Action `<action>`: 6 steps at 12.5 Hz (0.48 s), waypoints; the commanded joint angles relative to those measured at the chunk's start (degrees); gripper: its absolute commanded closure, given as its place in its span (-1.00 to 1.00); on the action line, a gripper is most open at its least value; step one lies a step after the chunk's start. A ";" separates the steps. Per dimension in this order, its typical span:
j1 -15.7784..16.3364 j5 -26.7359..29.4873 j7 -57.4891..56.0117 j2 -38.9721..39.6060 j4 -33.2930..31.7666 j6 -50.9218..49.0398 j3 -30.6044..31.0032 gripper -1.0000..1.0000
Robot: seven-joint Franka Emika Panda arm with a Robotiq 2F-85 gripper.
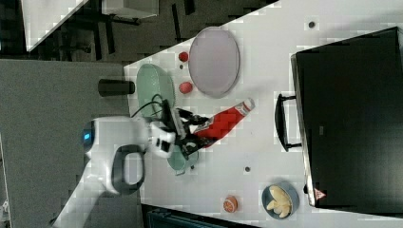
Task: Pick Ketchup from oven and place it on table.
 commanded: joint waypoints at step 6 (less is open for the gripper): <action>0.14 1.46 4.17 11.47 -0.09 14.41 -0.05 -0.01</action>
